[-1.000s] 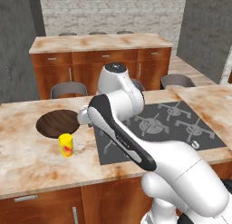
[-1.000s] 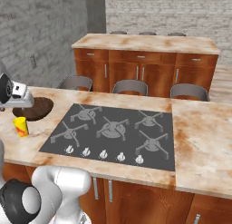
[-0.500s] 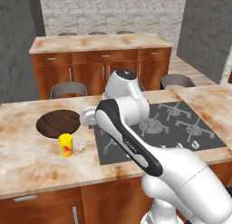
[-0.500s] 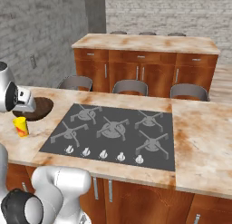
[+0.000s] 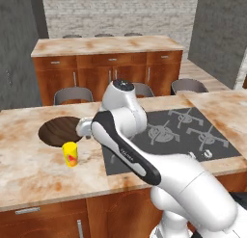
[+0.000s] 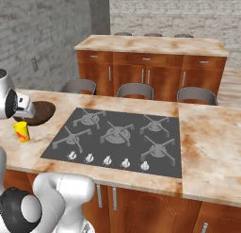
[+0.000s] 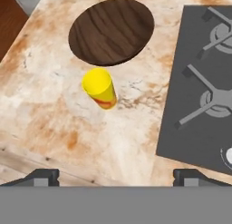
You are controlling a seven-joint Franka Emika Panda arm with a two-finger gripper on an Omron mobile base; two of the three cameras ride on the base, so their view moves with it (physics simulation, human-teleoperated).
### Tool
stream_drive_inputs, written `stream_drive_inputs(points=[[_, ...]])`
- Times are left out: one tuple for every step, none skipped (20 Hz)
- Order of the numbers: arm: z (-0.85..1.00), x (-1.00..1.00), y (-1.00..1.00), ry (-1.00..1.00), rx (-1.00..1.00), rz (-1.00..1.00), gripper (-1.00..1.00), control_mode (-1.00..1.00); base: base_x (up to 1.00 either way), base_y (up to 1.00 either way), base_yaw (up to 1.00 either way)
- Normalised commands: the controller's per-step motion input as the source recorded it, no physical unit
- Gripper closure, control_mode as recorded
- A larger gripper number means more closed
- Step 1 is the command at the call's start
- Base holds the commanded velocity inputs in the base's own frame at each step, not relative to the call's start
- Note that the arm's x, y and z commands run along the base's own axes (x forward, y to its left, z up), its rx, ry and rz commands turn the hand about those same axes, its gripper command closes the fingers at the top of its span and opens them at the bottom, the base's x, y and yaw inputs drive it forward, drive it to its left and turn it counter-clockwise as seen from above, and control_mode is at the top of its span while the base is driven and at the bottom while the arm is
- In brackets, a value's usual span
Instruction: Pick the cup and bowl from the counter and place them on the counter next to the sink.
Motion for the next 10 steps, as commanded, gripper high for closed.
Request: stream_drive_inputs(points=[[0.00, 0.37, 0.35, 0.06, -0.04, 0.00, -1.00, -1.00, 0.00, 0.00, 0.00], [0.00, 0.31, 0.29, 0.07, -0.04, 0.00, -1.00, -1.00, 0.00, 0.00, 0.00], [0.00, 0.29, 0.24, 0.07, -0.06, 0.00, -1.00, -1.00, 0.00, 0.00, 0.00], [0.00, 0.29, 0.21, 0.06, -0.06, 0.00, -1.00, -1.00, 0.00, 0.00, 0.00], [0.00, 0.36, 0.19, 0.04, -0.06, 0.00, -1.00, -1.00, 0.00, 0.00, 0.00], [0.00, 0.40, 0.22, 0.04, -0.06, 0.00, -1.00, -1.00, 0.00, 0.00, 0.00], [0.00, 0.37, 0.21, 0.02, -0.05, 0.00, -1.00, -1.00, 0.00, 0.00, 0.00], [-0.01, 0.28, 0.19, 0.02, -0.04, 0.00, -1.00, -1.00, 0.00, 0.00, 0.00], [-0.05, 0.22, 0.17, 0.01, -0.04, 0.00, -1.00, -1.00, 0.00, 0.00, 0.00], [-0.07, 0.28, 0.11, 0.00, -0.04, 0.00, -1.00, -1.00, 0.00, 0.00, 0.00]])
